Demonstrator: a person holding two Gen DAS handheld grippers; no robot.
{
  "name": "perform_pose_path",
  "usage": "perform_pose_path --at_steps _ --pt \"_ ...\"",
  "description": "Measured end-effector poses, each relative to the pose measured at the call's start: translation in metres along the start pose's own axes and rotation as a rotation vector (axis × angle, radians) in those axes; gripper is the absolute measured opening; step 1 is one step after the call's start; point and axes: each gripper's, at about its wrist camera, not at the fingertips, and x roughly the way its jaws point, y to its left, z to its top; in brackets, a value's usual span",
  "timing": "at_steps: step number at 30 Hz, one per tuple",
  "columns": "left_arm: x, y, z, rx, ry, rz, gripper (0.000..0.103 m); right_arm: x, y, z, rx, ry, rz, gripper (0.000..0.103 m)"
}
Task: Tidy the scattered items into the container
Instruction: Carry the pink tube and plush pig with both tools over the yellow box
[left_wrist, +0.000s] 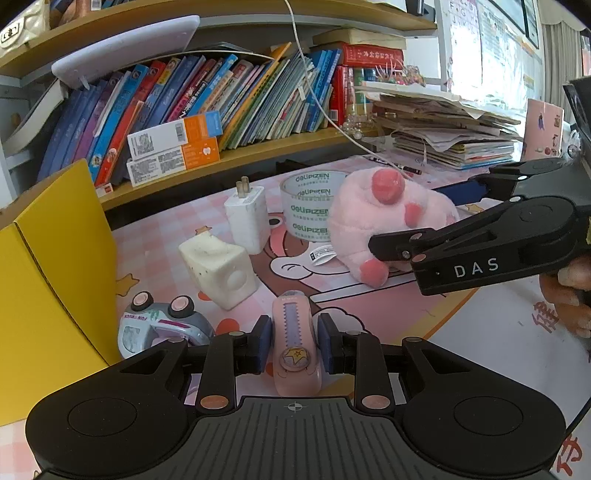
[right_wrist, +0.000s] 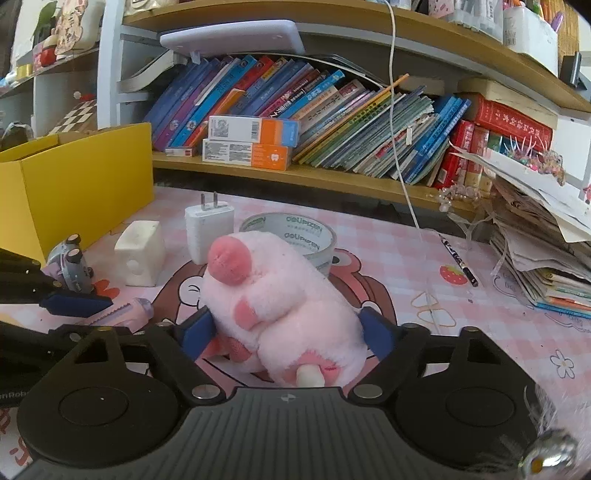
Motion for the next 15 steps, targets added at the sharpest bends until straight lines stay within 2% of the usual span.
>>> perform_pose_path --at_steps 5,15 --pt "-0.002 0.001 0.000 -0.005 -0.013 -0.020 0.023 -0.005 0.001 -0.002 -0.009 -0.014 0.002 0.071" --pt "-0.020 -0.006 -0.002 0.021 -0.097 -0.039 0.023 -0.025 -0.010 0.002 0.078 -0.072 0.041 0.069"
